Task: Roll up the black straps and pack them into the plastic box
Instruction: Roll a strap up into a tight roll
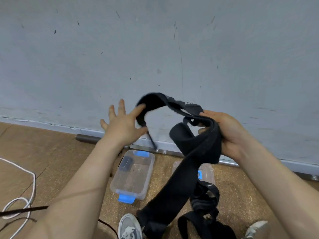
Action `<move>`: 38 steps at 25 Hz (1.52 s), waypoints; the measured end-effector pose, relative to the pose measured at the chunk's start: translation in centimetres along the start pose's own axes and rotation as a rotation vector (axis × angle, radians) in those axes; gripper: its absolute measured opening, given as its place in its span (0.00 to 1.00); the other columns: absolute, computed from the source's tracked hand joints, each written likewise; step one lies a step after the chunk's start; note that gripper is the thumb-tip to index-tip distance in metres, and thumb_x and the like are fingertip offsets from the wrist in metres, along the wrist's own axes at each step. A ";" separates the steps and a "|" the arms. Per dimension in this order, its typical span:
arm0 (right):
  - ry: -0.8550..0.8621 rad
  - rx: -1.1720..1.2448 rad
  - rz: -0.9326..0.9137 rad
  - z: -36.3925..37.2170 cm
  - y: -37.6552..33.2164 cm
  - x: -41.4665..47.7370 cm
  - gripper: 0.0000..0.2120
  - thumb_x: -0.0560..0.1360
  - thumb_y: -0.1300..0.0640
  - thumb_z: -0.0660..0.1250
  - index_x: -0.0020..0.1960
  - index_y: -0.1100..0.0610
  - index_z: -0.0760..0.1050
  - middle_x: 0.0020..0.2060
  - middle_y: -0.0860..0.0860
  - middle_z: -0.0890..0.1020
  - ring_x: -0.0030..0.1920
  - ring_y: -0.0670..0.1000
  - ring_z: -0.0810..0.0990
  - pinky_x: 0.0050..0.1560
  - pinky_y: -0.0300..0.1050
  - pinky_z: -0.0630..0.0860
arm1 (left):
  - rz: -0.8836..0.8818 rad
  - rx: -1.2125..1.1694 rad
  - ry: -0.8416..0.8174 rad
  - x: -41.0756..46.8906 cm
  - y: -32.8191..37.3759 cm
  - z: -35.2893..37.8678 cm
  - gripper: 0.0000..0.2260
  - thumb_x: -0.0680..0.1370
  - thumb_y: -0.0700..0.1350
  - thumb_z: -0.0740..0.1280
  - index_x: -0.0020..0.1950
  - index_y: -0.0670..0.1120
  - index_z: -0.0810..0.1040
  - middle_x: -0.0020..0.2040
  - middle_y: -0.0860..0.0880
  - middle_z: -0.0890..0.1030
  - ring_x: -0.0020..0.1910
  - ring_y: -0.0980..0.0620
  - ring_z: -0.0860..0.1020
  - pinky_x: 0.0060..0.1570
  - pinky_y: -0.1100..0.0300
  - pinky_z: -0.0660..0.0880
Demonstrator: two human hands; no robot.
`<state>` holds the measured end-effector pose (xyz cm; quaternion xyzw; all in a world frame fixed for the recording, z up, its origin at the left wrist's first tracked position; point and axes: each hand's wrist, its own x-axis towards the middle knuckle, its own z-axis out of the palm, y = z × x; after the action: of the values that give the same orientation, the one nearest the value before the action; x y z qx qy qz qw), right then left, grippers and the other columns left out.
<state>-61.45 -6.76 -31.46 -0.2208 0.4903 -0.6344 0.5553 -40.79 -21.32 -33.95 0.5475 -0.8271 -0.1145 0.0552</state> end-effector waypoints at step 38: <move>-0.217 -0.549 0.367 -2.5 2.0 1.0 0.09 0.70 0.70 0.66 0.47 0.63 0.82 0.44 0.59 0.86 0.41 0.55 0.85 0.41 0.43 0.81 | 0.166 0.070 -0.009 -2.3 3.8 2.0 0.26 0.75 0.45 0.62 0.73 0.58 0.65 0.78 0.48 0.58 0.78 0.47 0.51 0.72 0.35 0.48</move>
<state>-62.75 -6.54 -34.53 -0.3363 0.6124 -0.3413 0.6289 -43.71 -17.54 -34.82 0.4782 -0.8733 -0.0830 0.0419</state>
